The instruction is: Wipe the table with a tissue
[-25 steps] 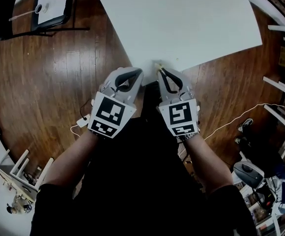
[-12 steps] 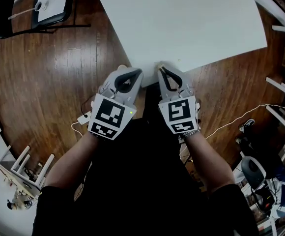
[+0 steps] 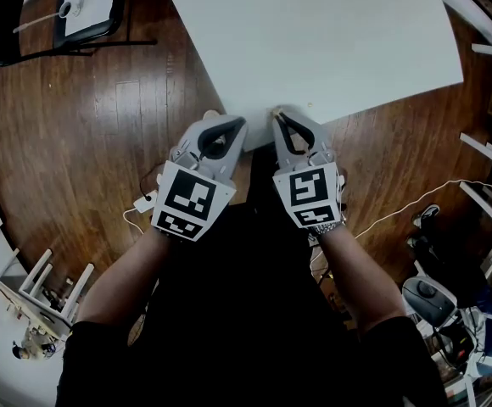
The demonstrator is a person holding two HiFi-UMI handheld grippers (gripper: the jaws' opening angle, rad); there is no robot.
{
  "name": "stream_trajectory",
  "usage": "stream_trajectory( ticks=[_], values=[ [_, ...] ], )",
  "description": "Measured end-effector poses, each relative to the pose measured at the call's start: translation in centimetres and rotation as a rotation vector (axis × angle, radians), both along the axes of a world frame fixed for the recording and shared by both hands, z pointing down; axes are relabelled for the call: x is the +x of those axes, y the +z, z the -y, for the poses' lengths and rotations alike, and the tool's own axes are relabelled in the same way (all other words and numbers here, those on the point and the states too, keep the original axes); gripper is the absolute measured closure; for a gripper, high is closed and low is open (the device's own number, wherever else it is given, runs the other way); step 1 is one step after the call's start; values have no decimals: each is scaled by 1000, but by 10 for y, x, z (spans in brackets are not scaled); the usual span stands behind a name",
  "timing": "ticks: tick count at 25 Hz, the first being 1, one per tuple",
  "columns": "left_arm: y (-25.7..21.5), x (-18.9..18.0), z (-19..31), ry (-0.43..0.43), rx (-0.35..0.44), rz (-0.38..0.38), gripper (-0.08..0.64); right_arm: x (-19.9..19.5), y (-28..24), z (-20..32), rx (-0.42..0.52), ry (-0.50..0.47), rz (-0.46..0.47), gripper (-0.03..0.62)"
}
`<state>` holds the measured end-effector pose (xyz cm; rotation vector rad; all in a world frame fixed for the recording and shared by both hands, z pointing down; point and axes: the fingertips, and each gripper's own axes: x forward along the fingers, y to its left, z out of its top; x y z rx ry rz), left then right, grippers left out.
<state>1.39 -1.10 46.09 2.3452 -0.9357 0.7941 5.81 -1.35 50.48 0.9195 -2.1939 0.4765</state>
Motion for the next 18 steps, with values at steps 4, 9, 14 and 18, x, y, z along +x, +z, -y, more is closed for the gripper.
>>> stream_trajectory(
  ticks=[4,9,14,18],
  values=[
    [2,-4,2,-6,-2,2,549,-3,2,5,2,-1,2,584],
    [2,-3,3,-9,-1,4,549,-2,1,8,8,1,3,584],
    [0,-3,6,-9,1,3,549,-3,0,13,12,5,3,584],
    [0,-3,7,-10,0,4,549,-3,1,17,13,9,3,584]
  ],
)
